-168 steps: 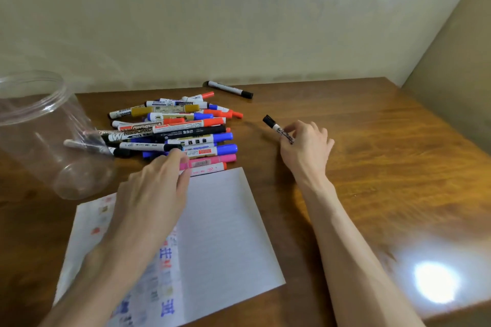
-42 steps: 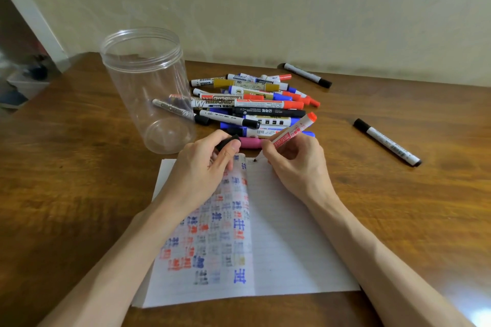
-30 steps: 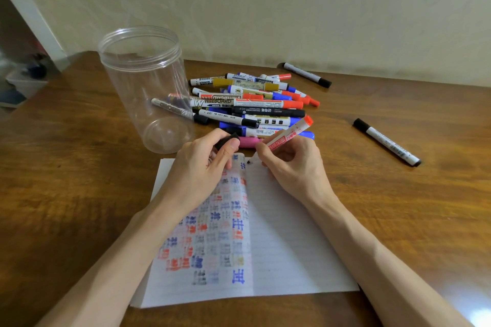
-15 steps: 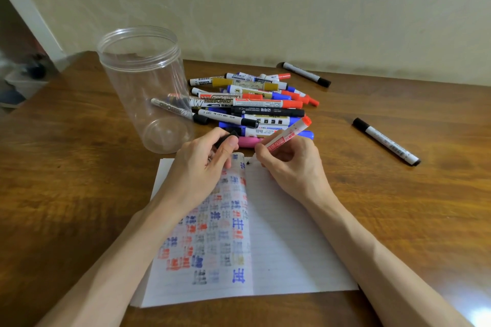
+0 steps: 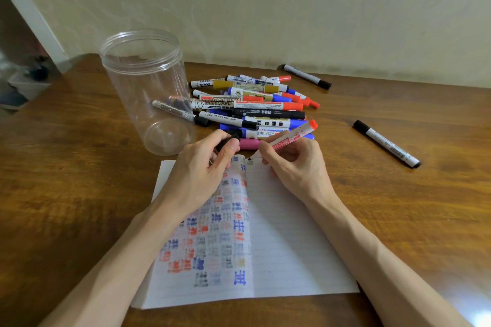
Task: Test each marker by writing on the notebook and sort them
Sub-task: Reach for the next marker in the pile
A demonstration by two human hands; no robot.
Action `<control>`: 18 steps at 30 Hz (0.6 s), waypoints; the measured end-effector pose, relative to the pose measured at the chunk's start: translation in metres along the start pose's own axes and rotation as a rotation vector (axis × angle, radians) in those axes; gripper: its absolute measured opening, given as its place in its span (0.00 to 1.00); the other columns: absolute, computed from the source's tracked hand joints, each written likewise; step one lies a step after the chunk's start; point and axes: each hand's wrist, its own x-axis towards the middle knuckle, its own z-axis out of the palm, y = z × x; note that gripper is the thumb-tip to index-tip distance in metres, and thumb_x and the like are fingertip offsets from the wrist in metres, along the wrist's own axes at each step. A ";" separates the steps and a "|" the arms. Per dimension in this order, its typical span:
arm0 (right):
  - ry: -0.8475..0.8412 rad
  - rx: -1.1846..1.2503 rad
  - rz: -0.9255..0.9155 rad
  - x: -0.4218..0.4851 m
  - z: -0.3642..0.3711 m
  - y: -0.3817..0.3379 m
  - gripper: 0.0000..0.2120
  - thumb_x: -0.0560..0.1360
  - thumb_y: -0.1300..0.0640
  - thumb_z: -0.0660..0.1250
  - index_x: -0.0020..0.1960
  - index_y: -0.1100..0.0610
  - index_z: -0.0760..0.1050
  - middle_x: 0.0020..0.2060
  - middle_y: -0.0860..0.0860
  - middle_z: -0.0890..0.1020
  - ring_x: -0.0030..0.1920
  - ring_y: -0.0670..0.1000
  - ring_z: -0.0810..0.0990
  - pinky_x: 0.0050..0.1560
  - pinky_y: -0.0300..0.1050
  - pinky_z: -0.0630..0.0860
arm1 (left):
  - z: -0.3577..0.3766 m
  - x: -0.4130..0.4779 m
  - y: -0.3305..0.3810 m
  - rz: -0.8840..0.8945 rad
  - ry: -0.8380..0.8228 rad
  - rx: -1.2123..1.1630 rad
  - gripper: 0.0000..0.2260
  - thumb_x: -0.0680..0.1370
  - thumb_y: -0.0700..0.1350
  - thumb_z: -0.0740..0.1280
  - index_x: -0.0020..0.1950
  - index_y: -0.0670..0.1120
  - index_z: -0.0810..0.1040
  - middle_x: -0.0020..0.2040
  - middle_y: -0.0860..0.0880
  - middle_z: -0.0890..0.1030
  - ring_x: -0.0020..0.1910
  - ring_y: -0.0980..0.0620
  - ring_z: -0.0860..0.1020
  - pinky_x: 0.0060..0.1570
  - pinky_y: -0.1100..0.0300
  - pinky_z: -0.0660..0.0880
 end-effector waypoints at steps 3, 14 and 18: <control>0.008 -0.034 -0.027 0.000 0.001 0.001 0.10 0.79 0.52 0.74 0.38 0.49 0.82 0.33 0.44 0.86 0.32 0.43 0.83 0.37 0.50 0.83 | 0.000 -0.001 -0.001 0.005 0.000 0.007 0.15 0.85 0.57 0.58 0.57 0.50 0.79 0.37 0.60 0.78 0.40 0.60 0.80 0.37 0.69 0.73; -0.001 -0.035 -0.009 0.000 0.001 0.001 0.10 0.78 0.56 0.74 0.38 0.51 0.83 0.32 0.45 0.85 0.33 0.46 0.84 0.38 0.49 0.83 | 0.000 0.000 -0.001 -0.002 -0.012 -0.007 0.15 0.85 0.57 0.57 0.58 0.50 0.78 0.37 0.56 0.79 0.37 0.58 0.81 0.36 0.66 0.74; 0.040 -0.009 0.013 0.000 0.000 -0.001 0.13 0.78 0.57 0.73 0.36 0.49 0.81 0.31 0.45 0.85 0.30 0.43 0.81 0.36 0.44 0.80 | 0.000 -0.001 -0.001 0.003 -0.009 0.002 0.14 0.85 0.56 0.59 0.59 0.50 0.78 0.39 0.57 0.80 0.40 0.57 0.81 0.38 0.61 0.77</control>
